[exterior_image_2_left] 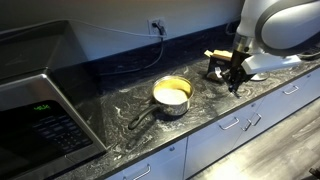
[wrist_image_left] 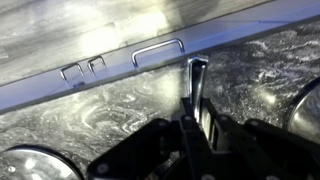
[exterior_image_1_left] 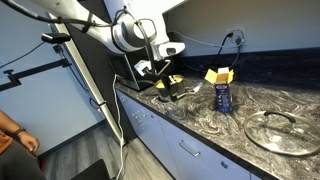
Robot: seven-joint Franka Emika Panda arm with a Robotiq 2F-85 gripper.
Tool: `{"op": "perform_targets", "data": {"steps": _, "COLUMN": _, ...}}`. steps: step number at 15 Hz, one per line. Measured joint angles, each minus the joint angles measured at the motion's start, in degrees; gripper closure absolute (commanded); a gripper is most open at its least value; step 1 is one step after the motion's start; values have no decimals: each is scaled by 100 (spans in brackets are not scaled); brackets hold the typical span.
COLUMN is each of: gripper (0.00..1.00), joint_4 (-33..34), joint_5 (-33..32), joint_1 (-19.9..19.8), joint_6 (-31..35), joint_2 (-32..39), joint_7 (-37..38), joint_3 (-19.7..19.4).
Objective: Use the silver fork to stir the contents in the silver pot on the left.
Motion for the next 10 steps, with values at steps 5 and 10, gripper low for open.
{"op": "perform_targets", "data": {"steps": 5, "gripper": 86, "joint_4": -121, "joint_5": 424, "joint_1": -23, "joint_6": -1713, "joint_2": -918, "joint_7": -227, "joint_3": 242}}
{"op": "perform_targets", "data": {"steps": 10, "gripper": 96, "joint_4": -203, "joint_5": 701, "joint_1": -24, "joint_6": -1994, "joint_2": -1188, "joint_7": -323, "joint_3": 377}}
